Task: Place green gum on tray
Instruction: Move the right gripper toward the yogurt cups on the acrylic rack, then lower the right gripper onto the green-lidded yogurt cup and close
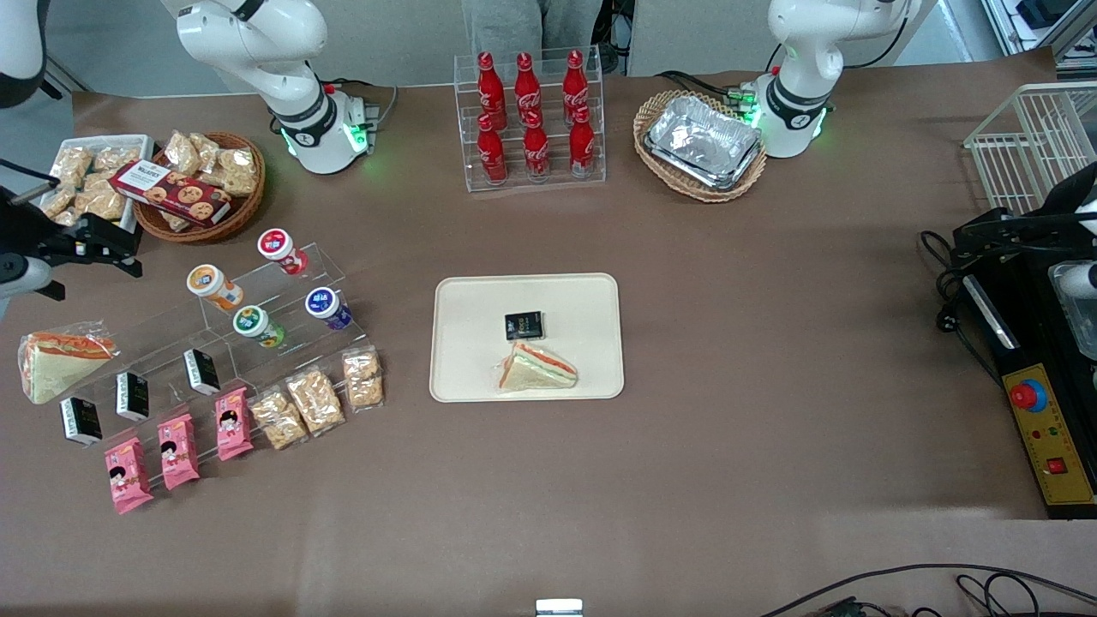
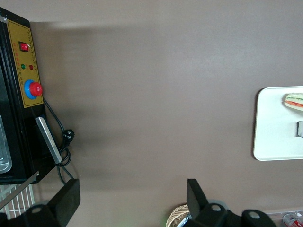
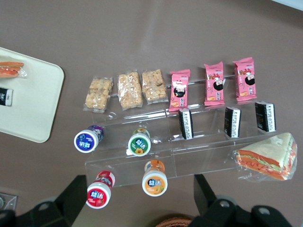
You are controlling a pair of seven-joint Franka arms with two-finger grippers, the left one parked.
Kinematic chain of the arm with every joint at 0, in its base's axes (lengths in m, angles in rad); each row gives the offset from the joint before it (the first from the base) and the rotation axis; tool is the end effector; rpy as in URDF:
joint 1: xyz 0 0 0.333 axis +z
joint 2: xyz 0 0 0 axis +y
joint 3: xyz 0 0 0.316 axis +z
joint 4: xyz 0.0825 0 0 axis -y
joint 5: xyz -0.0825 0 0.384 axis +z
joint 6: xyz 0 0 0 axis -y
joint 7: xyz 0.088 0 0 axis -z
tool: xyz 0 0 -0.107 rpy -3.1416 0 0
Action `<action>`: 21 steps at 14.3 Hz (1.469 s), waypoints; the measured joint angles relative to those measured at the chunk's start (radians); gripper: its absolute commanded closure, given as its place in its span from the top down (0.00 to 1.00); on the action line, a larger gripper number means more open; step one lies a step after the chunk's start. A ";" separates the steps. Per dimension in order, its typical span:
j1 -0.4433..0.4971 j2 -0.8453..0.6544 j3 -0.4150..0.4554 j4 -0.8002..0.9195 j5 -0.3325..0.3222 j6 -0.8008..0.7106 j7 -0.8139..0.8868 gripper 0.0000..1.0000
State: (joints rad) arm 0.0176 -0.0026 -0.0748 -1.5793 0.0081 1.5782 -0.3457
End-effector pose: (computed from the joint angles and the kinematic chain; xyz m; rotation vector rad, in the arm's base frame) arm 0.5535 -0.0309 0.6226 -3.1012 -0.4504 -0.0049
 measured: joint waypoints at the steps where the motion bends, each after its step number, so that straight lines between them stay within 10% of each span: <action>1: 0.000 -0.001 0.000 -0.029 0.000 0.025 -0.006 1.00; 11: 0.011 -0.116 0.002 -0.634 0.000 0.614 -0.052 1.00; 21: 0.024 -0.057 -0.004 -0.891 -0.003 1.029 -0.122 1.00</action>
State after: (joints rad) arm 0.0416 -0.0592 -0.0793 -2.4705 0.0054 2.6068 -0.4678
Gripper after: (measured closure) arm 0.000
